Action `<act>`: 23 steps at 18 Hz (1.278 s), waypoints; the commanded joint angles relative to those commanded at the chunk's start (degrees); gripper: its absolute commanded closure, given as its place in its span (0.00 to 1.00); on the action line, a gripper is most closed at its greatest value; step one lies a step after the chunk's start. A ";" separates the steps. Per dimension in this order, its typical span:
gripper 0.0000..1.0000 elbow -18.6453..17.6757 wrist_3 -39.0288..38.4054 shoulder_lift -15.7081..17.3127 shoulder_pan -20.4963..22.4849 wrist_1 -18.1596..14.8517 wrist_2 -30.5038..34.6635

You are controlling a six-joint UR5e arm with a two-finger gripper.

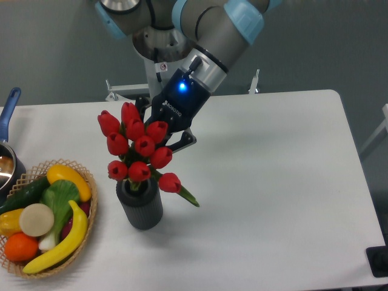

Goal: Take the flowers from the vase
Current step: 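Lift the gripped tulips straight up out of the grey vase, then carry the tulip bouquet up and away from the vase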

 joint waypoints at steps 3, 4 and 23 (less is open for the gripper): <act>0.65 0.26 -0.09 0.52 0.18 0.00 0.00; 0.65 0.26 -0.26 0.96 0.26 0.00 0.00; 0.65 2.20 -4.31 3.78 2.89 0.00 -0.97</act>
